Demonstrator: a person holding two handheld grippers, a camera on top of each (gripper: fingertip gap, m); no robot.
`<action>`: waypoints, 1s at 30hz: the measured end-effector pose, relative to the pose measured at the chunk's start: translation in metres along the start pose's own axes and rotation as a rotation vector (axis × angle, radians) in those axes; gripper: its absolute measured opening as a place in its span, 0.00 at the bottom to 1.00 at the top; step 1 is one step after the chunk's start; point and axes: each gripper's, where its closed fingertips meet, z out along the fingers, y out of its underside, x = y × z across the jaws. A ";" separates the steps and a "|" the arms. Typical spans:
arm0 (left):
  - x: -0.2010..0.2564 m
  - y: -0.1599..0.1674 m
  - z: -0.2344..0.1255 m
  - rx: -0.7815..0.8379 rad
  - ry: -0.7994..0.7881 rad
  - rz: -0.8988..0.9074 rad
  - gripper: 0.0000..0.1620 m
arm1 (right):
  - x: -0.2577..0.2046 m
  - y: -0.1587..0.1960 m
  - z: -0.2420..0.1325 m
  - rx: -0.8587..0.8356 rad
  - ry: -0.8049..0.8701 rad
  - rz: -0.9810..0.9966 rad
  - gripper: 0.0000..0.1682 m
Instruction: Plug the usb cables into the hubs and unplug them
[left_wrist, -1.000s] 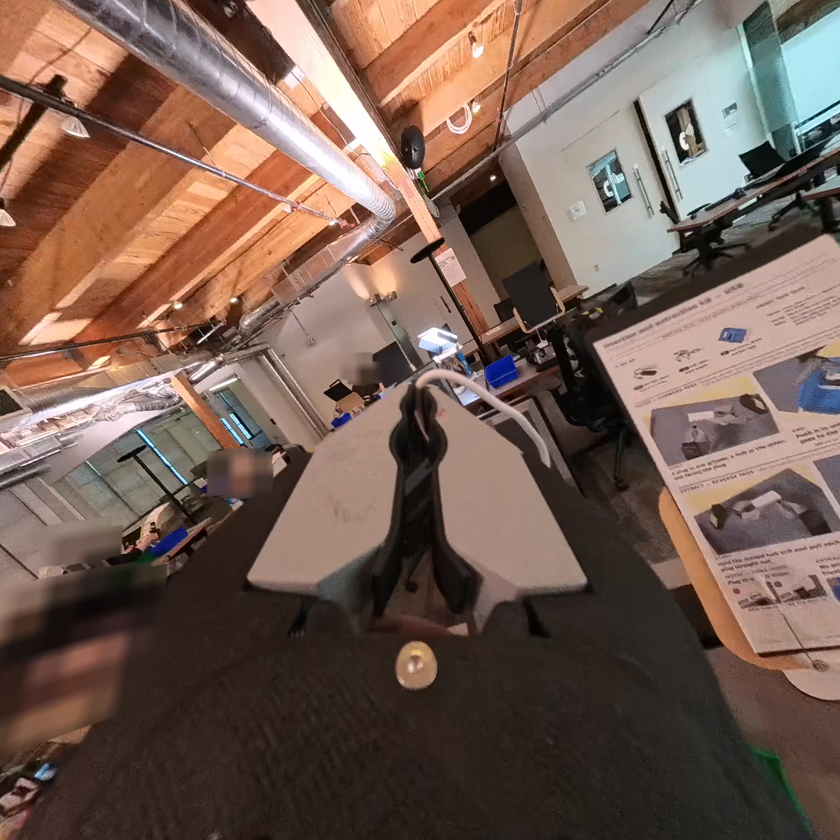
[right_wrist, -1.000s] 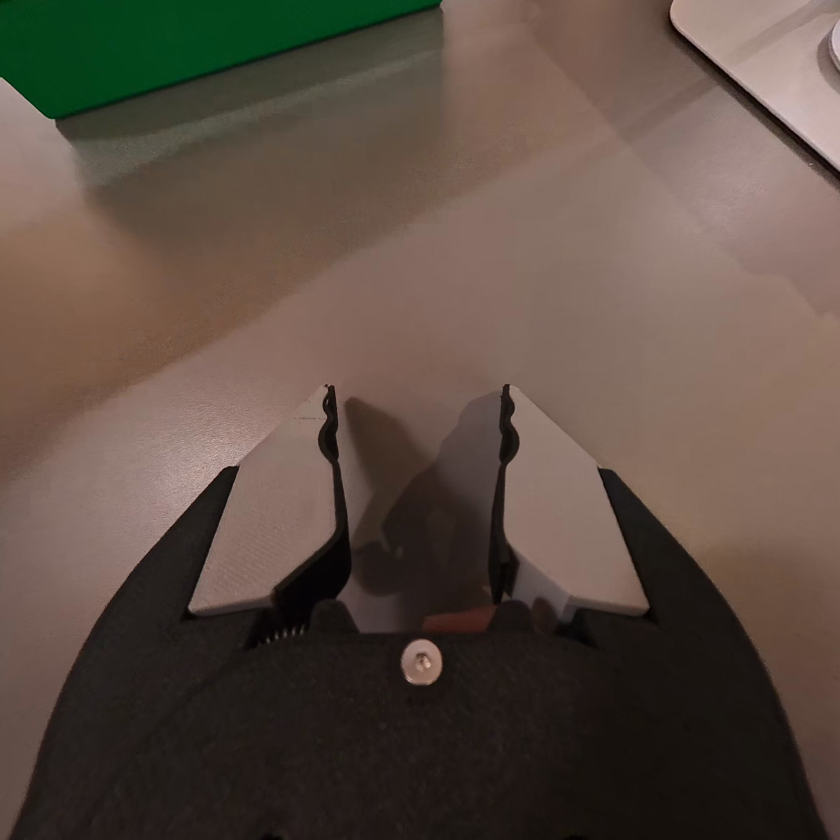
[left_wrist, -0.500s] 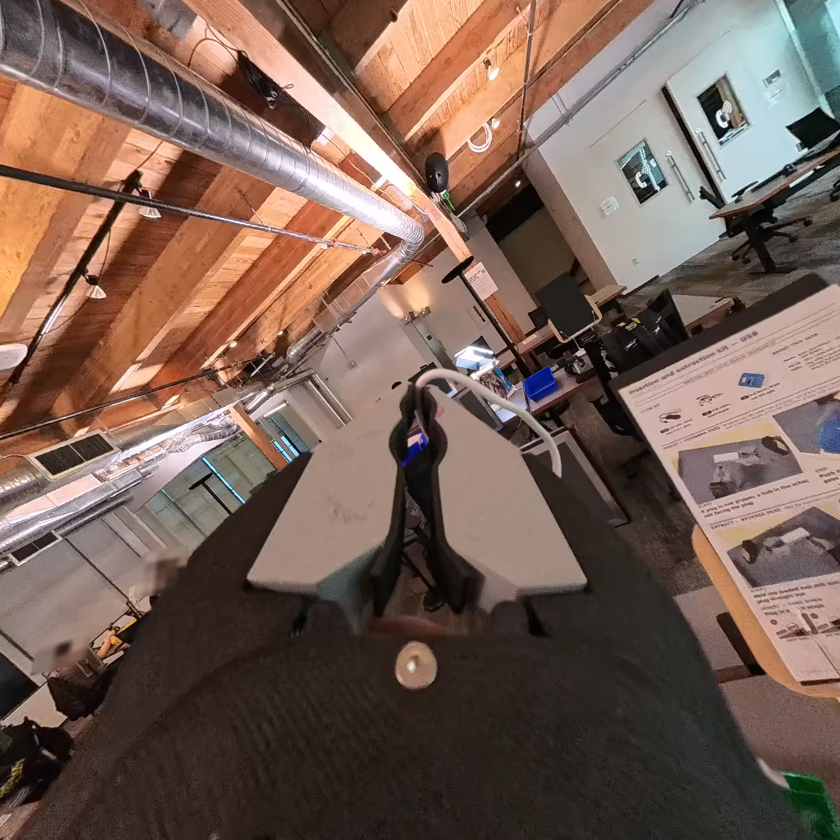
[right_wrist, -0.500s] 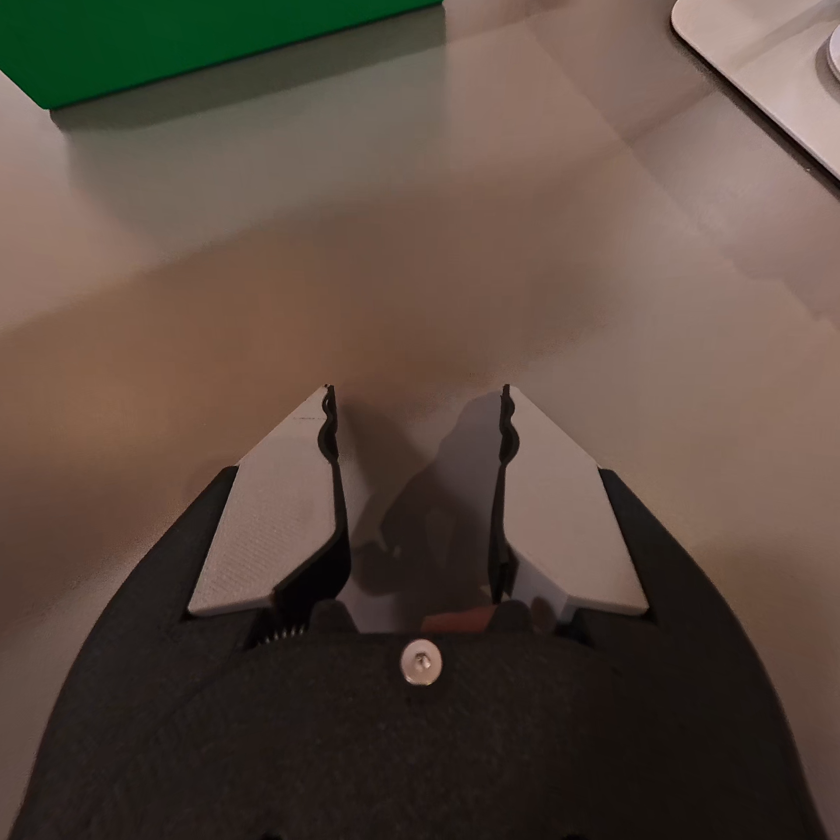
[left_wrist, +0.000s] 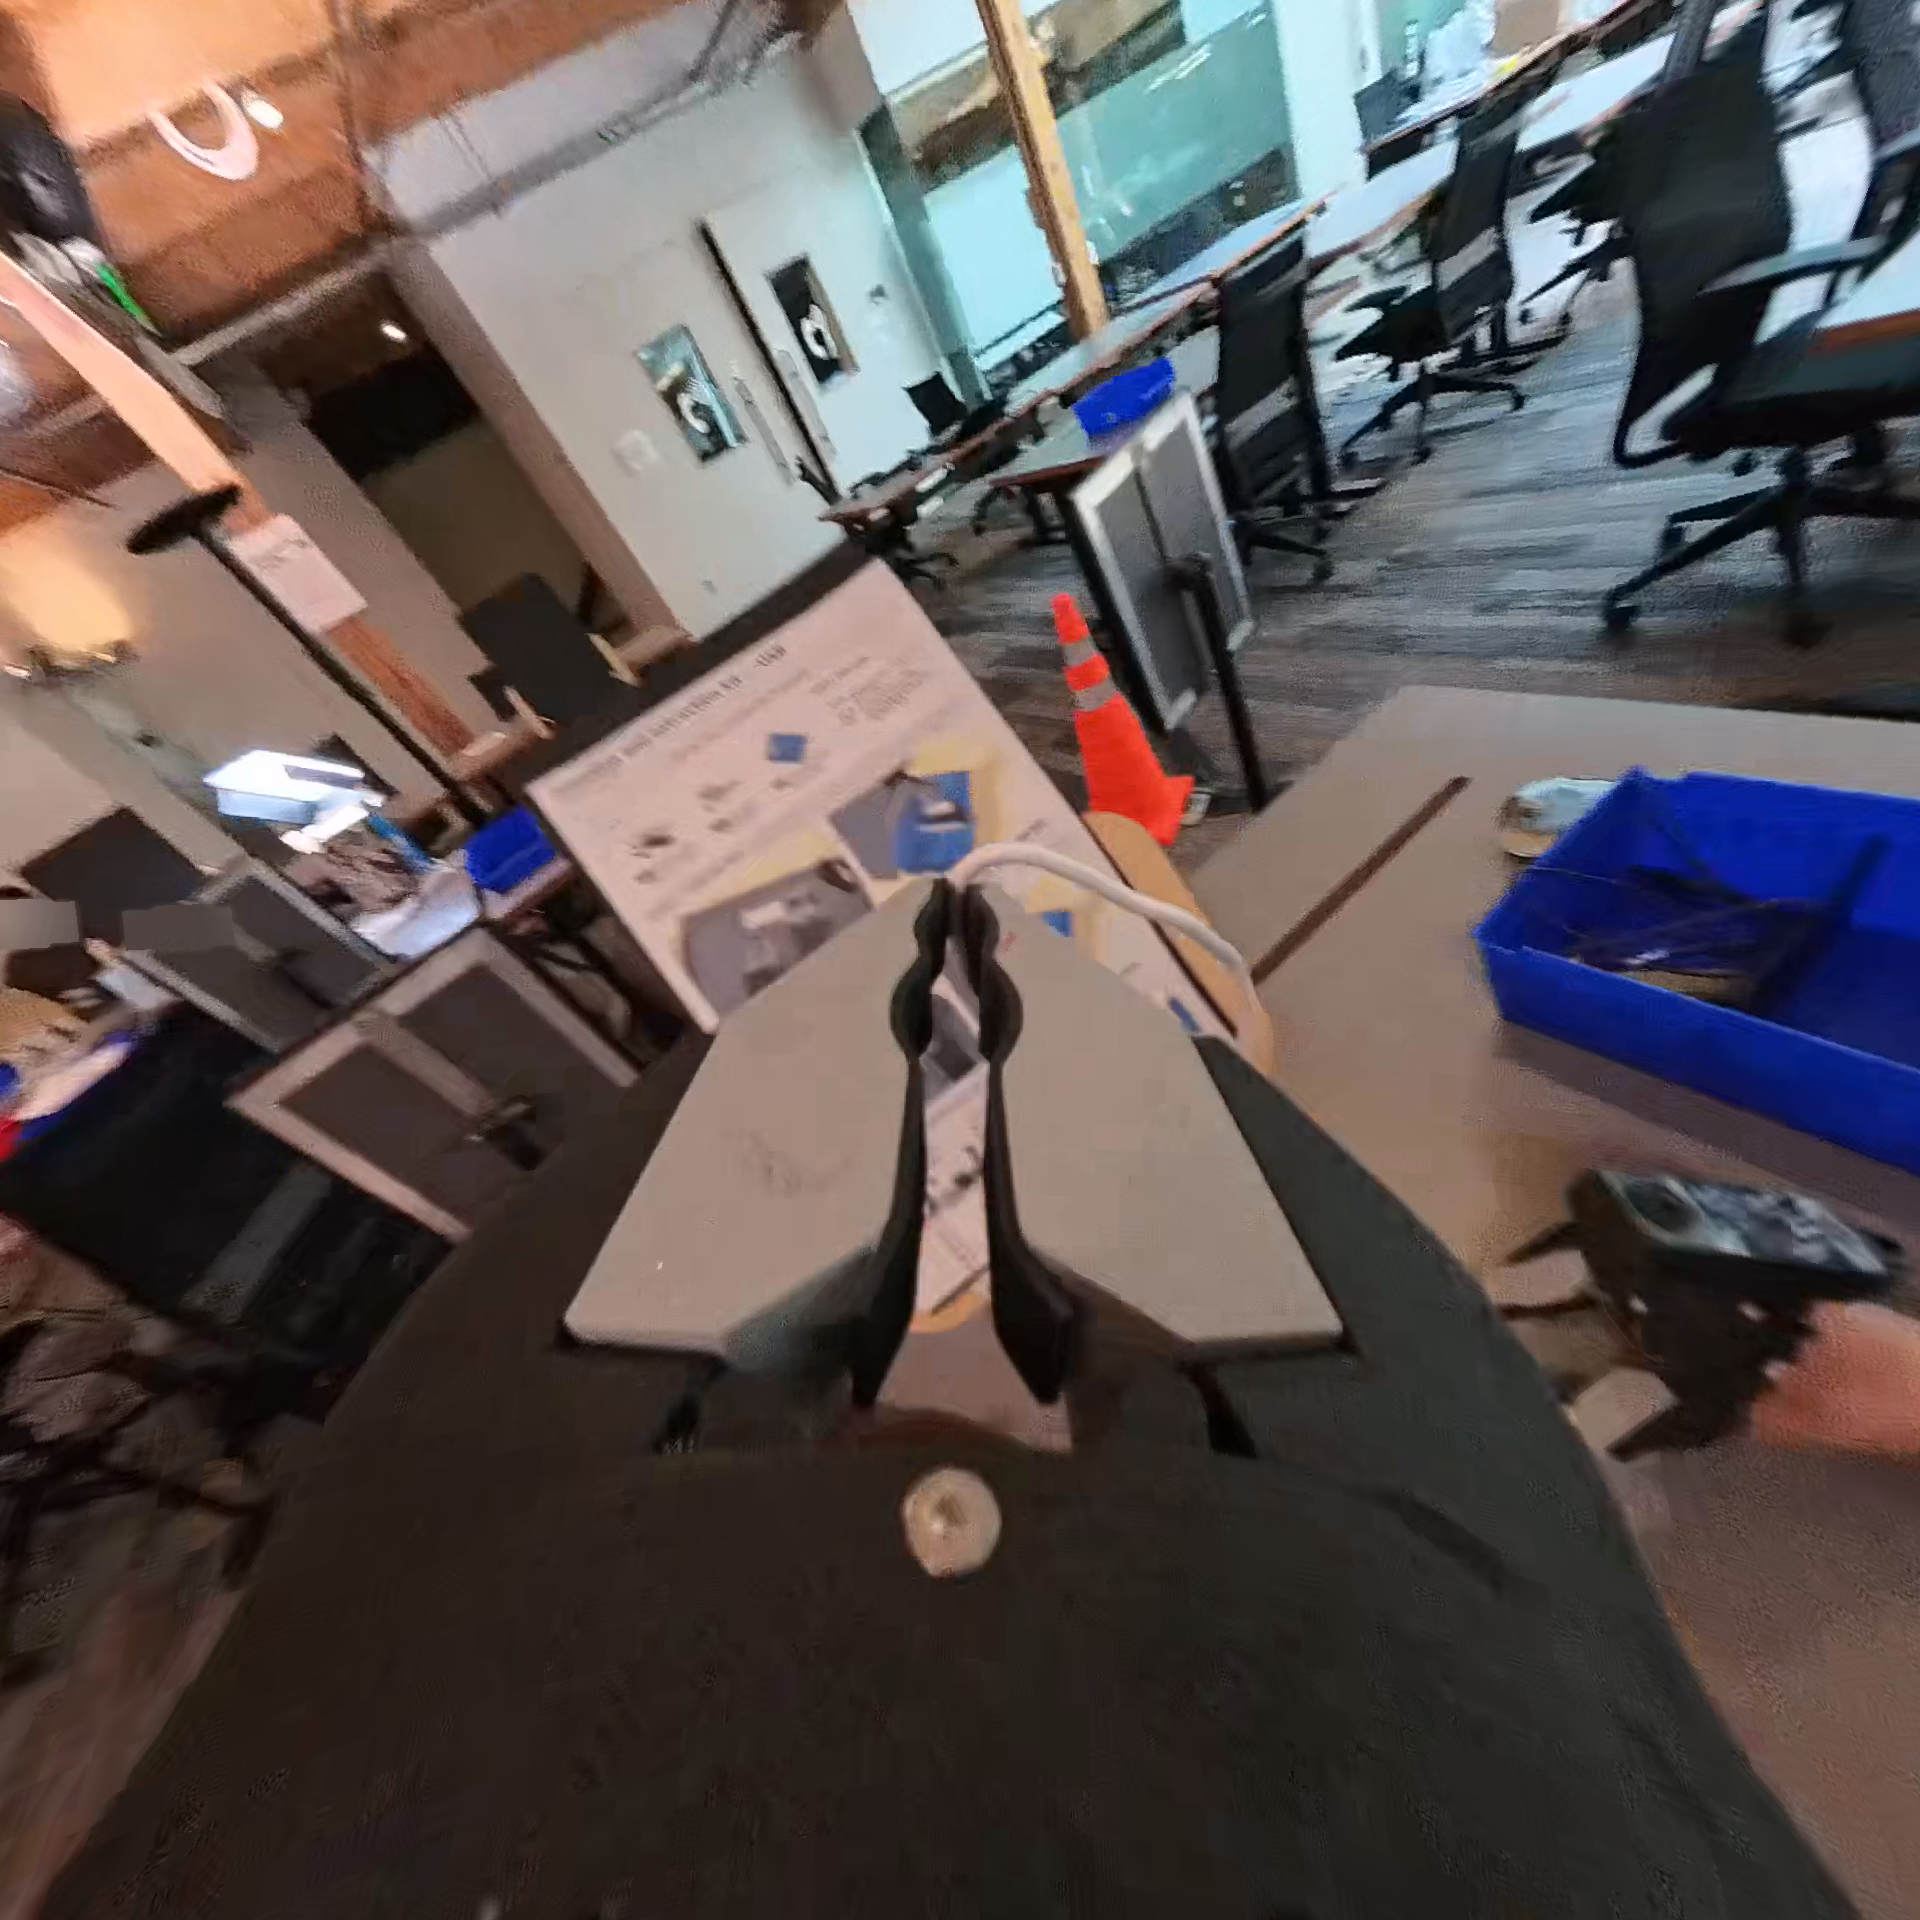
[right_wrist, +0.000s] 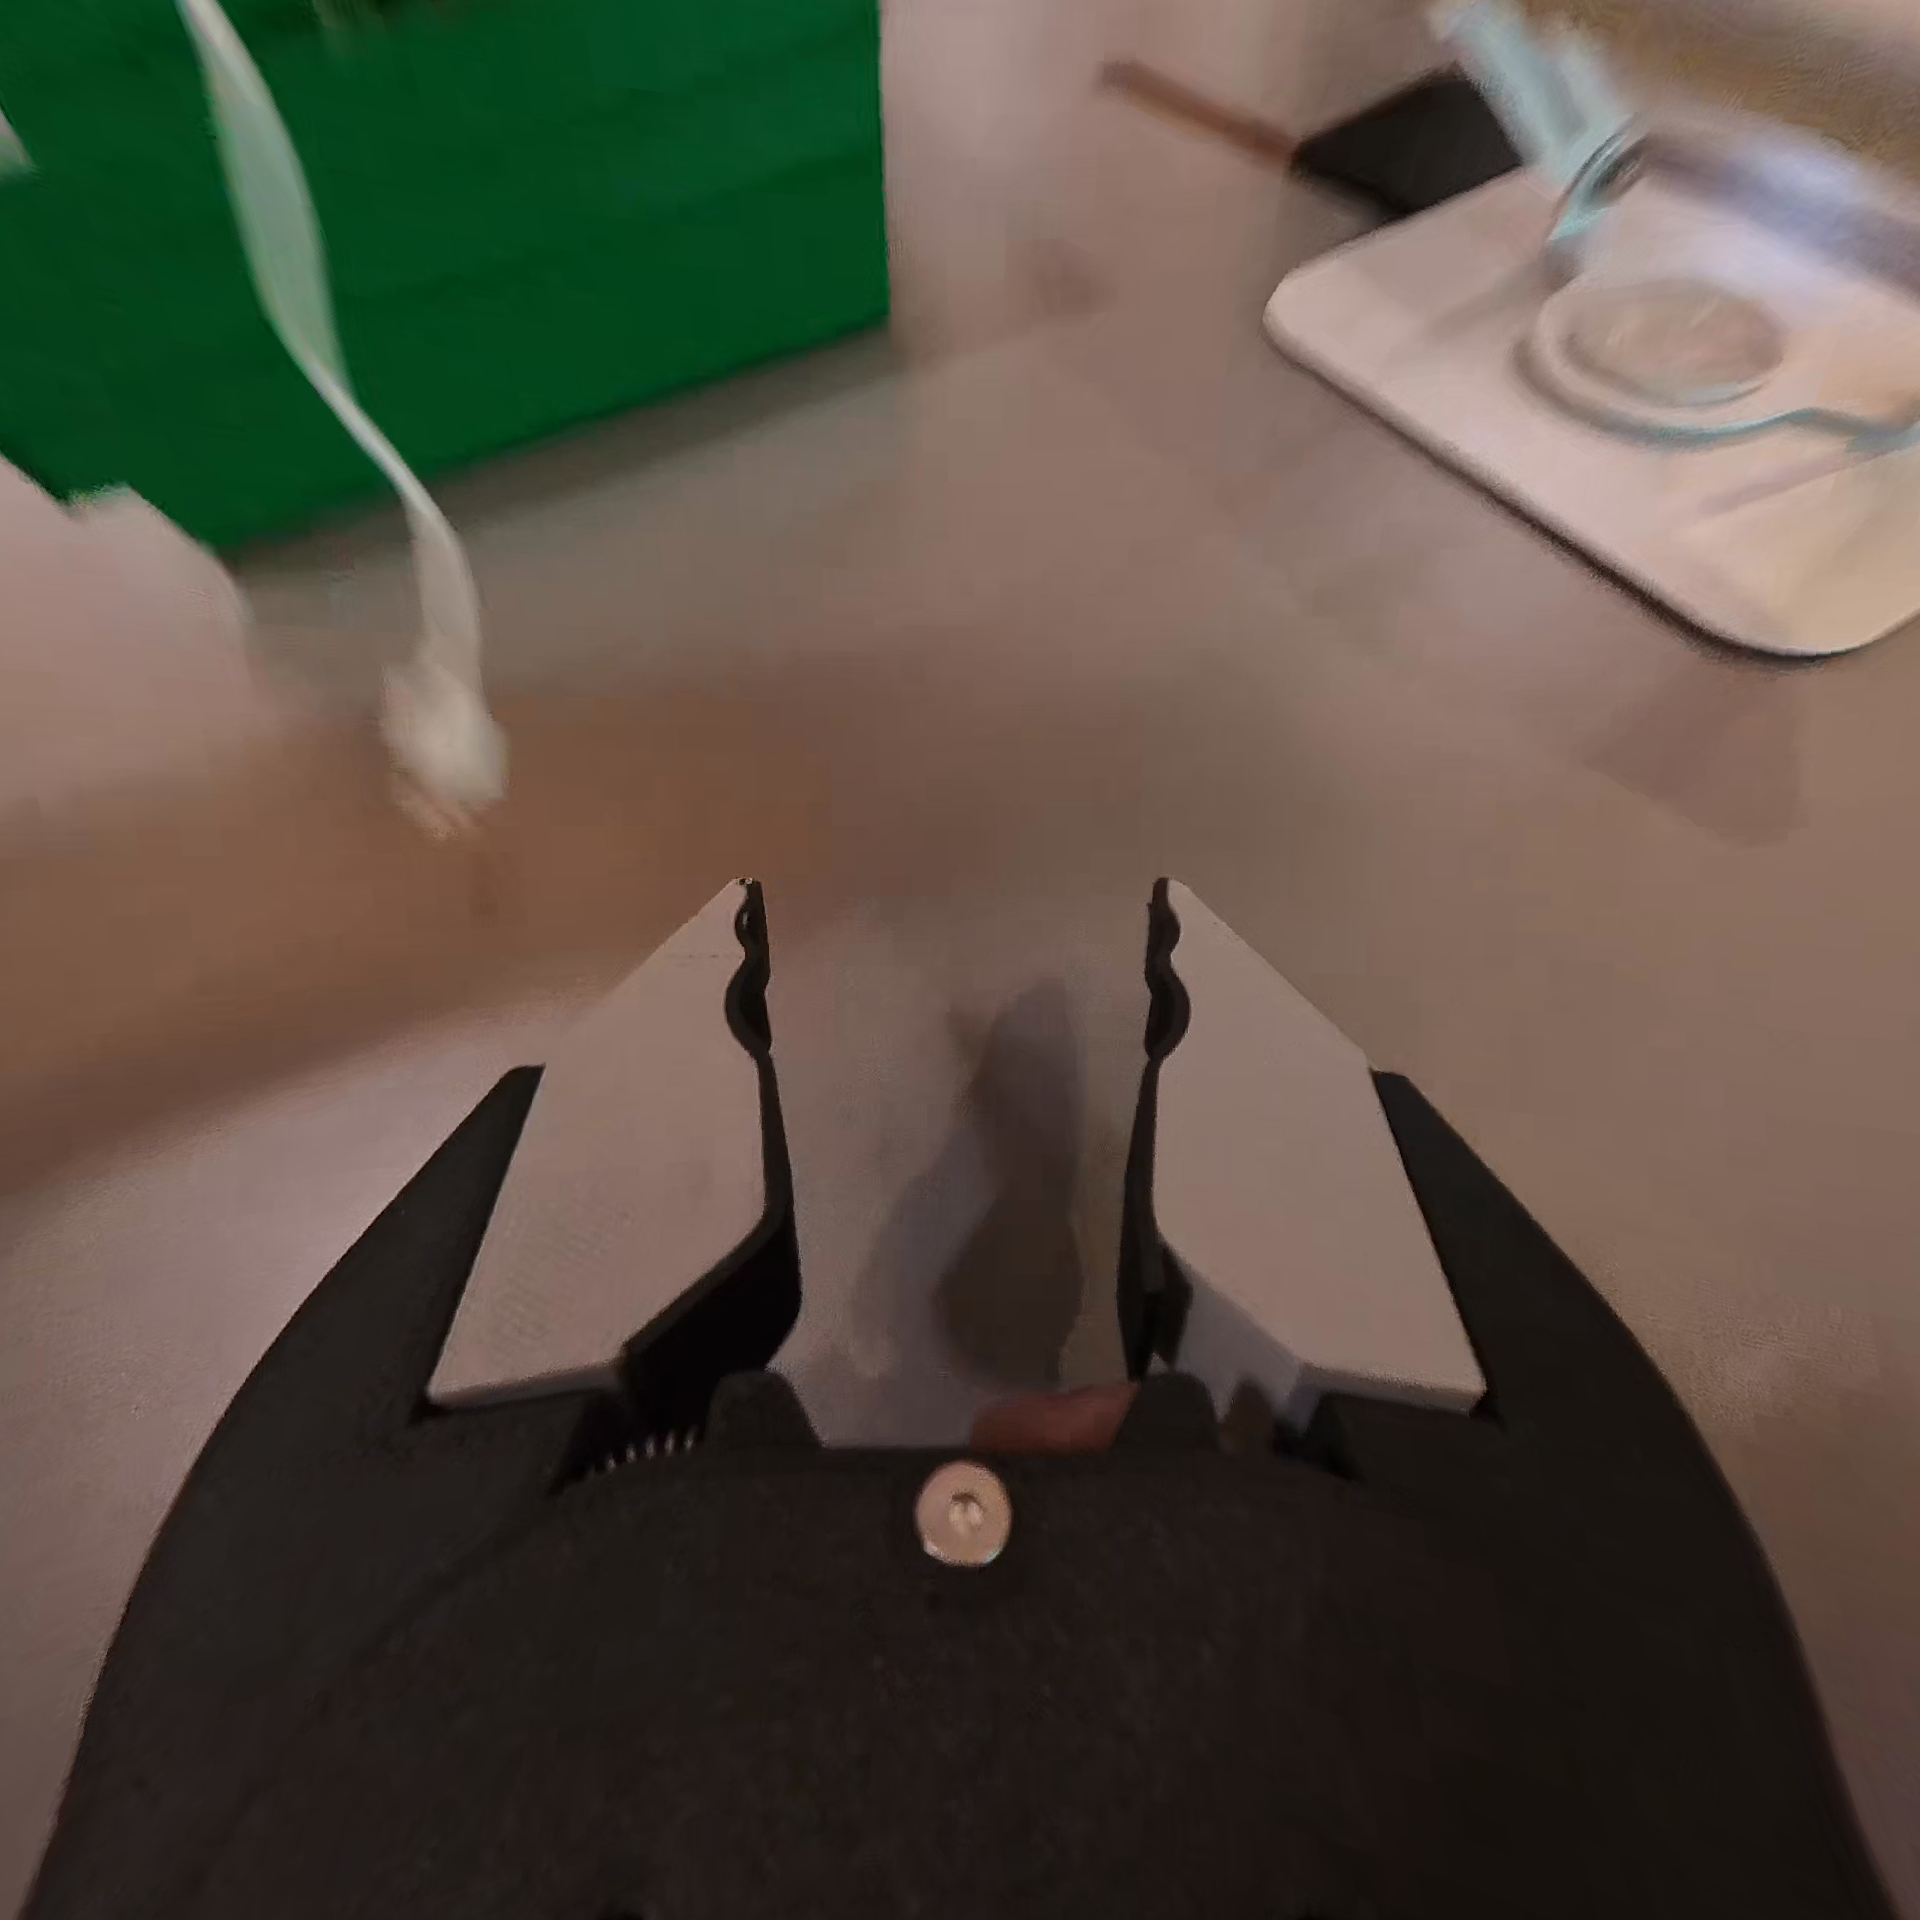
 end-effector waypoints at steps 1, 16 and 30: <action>0.018 0.027 0.010 -0.015 0.054 -0.043 0.00 | 0.006 -0.011 -0.011 0.067 -0.005 0.046 0.43; 0.175 0.285 0.043 -0.302 0.432 -0.221 0.36 | 0.038 -0.005 -0.020 0.088 0.116 0.085 0.42; -0.023 0.372 0.026 -0.553 0.327 -0.087 0.29 | 0.021 0.004 -0.007 0.034 0.055 0.081 0.41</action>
